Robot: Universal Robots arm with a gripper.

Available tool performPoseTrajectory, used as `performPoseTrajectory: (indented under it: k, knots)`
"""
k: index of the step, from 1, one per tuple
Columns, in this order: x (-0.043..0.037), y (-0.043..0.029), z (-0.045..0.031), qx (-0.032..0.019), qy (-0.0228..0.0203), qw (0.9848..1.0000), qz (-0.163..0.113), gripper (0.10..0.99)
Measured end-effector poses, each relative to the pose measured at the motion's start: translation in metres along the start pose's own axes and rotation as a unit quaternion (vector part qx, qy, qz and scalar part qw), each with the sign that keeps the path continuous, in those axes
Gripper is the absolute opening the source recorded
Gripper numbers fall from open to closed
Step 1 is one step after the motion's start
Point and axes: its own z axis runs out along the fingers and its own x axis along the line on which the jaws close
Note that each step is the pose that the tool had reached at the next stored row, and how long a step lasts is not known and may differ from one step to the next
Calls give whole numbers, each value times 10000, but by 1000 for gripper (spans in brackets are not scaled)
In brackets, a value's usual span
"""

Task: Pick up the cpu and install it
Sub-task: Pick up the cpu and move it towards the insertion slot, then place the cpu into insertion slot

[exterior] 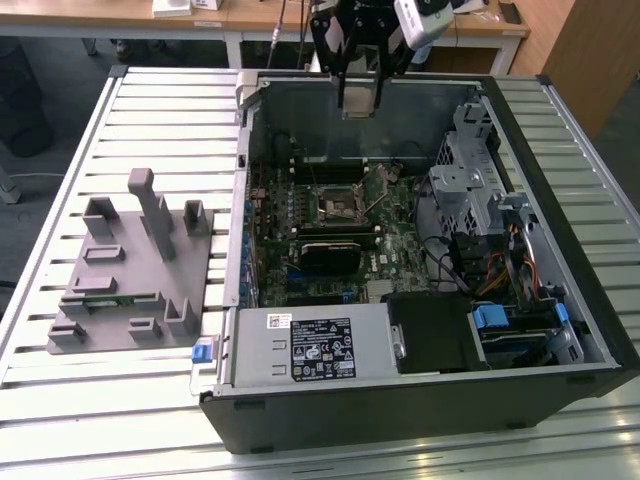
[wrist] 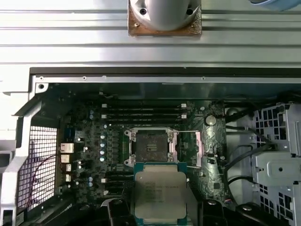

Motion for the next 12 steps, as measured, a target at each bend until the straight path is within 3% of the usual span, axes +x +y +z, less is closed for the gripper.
performPoseTrajectory:
  k: [6,12]
  knots:
    - [-127,5,4,-1,0,10000,0,529]
    - [-174,7,5,1,-2,10000,14,529]
